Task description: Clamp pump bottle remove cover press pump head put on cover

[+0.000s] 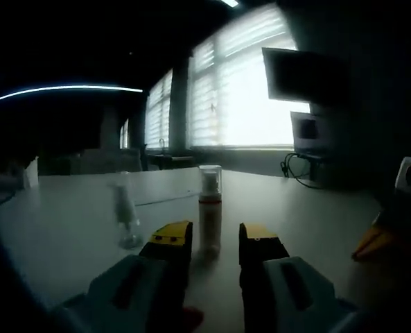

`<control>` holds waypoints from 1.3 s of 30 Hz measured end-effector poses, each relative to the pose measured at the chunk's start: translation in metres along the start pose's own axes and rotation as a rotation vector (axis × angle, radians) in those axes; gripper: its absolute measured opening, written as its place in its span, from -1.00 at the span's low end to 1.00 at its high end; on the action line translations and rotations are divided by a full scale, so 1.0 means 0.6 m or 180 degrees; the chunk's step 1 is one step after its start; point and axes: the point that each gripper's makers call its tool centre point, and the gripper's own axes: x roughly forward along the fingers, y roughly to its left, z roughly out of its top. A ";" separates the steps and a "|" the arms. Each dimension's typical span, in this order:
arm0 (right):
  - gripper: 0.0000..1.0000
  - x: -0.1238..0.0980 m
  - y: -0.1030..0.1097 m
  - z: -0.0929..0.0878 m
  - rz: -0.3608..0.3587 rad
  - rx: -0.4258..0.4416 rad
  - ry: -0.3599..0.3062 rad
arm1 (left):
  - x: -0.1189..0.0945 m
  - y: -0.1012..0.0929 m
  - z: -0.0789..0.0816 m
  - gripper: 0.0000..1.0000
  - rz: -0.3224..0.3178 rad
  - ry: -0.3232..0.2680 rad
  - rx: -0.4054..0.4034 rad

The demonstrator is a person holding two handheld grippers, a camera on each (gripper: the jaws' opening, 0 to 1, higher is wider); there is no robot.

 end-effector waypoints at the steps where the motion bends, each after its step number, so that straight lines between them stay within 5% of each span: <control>1: -1.00 0.000 -0.001 0.000 -0.0010 0.0000 -0.0003 | -0.006 -0.003 0.002 -0.64 -0.0013 -0.0005 -0.0003; 4: -1.00 -0.001 -0.002 0.002 -0.0028 0.0008 -0.0017 | -0.028 -0.021 0.013 -0.65 -0.0055 -0.0033 0.0009; 14: -1.00 -0.003 -0.003 0.007 -0.0069 0.0034 -0.0057 | -0.083 -0.002 0.008 -0.76 -0.0033 -0.0059 0.0217; 31: -1.00 -0.003 0.003 0.004 -0.0022 -0.0002 -0.0025 | -0.185 0.032 -0.015 -0.94 -0.0015 0.0013 -0.0042; 39: -1.00 -0.002 0.002 0.002 -0.0028 0.0003 -0.0002 | -0.224 0.031 -0.015 -1.00 -0.0051 -0.0055 0.0210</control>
